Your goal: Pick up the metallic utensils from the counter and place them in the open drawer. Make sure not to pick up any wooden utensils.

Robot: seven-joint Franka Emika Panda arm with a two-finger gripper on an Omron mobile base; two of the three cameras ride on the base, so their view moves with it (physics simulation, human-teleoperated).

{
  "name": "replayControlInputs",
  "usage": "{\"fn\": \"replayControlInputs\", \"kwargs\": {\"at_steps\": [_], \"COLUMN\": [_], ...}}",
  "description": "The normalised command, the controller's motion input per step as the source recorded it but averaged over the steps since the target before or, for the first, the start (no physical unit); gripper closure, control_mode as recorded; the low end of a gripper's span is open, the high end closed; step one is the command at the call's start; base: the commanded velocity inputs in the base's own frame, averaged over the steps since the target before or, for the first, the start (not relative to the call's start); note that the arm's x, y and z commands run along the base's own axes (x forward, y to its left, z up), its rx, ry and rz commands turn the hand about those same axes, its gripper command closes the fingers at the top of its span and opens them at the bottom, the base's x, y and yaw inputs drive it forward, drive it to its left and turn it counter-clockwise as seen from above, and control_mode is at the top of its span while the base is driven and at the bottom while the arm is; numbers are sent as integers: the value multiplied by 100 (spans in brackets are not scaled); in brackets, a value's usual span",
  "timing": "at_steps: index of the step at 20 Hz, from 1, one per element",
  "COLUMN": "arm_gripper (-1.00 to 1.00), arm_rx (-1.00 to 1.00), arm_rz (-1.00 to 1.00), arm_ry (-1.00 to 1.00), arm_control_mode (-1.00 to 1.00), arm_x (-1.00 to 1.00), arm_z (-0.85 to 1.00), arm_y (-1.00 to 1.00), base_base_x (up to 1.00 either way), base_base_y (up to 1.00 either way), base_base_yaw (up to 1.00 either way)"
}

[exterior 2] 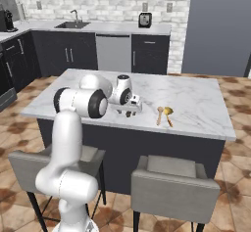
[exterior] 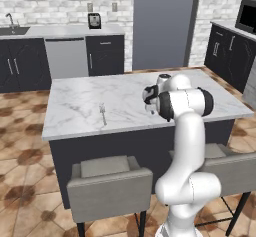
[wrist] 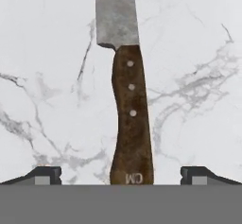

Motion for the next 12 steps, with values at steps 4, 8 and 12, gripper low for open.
{"fn": "replayControlInputs", "kwargs": {"at_steps": [4,8,12], "arm_gripper": [-100,-100,-100], "arm_rx": [0,3,5], "arm_rz": [-24,-13,-4], "arm_ry": [0,-1,0], "arm_control_mode": [-100,-100,-100], "arm_x": [36,-8,-16], "arm_z": [-15,-34,-28], "arm_y": [0,-7,-3], "base_base_x": [0,0,0], "base_base_y": [0,0,0], "base_base_yaw": [0,0,0]}}
